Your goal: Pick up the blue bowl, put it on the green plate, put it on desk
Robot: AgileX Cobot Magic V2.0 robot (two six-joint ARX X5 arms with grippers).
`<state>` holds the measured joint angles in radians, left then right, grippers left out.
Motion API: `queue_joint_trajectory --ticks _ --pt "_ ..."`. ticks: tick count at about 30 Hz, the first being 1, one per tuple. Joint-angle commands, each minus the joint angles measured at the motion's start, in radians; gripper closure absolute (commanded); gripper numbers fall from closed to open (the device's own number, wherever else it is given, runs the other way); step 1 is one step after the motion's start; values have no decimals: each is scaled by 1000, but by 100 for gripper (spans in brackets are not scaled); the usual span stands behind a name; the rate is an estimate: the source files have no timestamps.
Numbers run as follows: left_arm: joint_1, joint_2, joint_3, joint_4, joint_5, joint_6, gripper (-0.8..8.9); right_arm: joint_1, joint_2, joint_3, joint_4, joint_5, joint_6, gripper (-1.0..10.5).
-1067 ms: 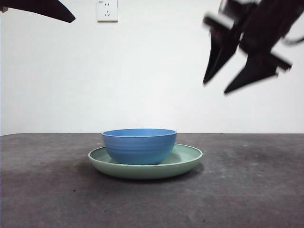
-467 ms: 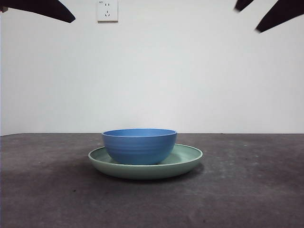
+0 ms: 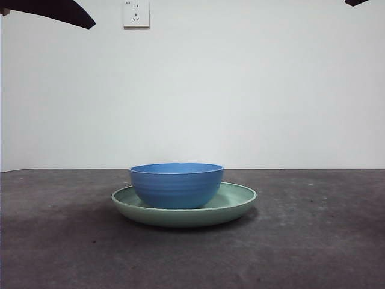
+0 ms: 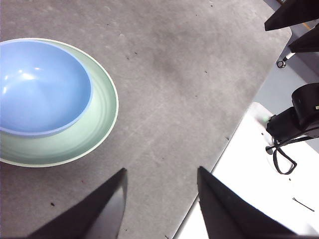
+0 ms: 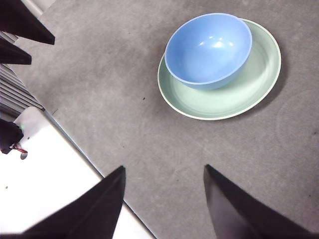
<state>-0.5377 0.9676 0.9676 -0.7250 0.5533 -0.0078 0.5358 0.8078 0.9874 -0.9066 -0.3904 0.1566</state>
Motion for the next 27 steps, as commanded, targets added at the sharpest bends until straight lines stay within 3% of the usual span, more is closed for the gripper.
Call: queue_joint_trajectory --ticks 1,9,13,27 --pt "-7 6 6 7 5 19 592 6 7 9 8 -2 -11 697" --pt "-7 6 6 7 5 19 607 6 7 9 8 -2 -12 732" --pt "-7 6 6 8 5 19 797 6 7 9 8 -2 -19 931" --pt "-7 6 6 8 5 19 805 6 7 9 17 -2 -19 938"
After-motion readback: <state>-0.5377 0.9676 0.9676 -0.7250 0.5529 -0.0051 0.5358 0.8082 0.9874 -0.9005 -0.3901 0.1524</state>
